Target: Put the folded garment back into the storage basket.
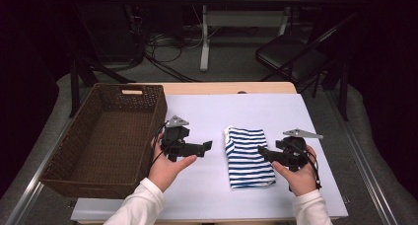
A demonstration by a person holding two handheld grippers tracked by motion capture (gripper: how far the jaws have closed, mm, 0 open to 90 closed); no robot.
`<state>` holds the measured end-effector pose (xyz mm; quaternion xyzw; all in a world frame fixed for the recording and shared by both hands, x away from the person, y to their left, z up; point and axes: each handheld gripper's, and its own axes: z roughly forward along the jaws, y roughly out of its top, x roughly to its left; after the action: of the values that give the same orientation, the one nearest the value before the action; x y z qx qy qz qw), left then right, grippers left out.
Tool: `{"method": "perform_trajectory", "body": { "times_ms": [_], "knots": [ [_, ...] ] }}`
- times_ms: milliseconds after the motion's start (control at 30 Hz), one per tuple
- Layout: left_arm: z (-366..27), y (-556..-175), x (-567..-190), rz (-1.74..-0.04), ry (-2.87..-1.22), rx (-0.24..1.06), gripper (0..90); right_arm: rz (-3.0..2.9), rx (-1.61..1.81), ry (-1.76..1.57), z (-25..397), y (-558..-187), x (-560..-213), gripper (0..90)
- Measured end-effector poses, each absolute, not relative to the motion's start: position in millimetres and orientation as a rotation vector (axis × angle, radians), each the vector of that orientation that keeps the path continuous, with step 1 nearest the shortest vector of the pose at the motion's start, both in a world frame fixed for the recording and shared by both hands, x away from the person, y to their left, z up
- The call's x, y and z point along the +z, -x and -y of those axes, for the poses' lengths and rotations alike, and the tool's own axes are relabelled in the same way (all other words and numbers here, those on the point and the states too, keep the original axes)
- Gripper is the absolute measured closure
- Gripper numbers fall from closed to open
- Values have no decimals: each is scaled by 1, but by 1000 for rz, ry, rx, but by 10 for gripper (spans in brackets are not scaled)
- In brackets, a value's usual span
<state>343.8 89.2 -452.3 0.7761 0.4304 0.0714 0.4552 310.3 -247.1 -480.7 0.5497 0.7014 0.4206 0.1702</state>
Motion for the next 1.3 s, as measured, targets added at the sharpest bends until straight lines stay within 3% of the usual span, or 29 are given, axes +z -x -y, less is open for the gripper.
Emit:
{"method": "perform_trajectory", "body": {
  "times_ms": [233, 1300],
  "knots": [
    [-78, -361, -452, -1097, -1900, 151, 48, -1976, 1171, -1568, 252, -306, -487, 307],
    [3, -406, -484, -1179, -2036, 19, 51, -2017, 1081, -1642, 261, -307, -509, 301]
  ]
}}
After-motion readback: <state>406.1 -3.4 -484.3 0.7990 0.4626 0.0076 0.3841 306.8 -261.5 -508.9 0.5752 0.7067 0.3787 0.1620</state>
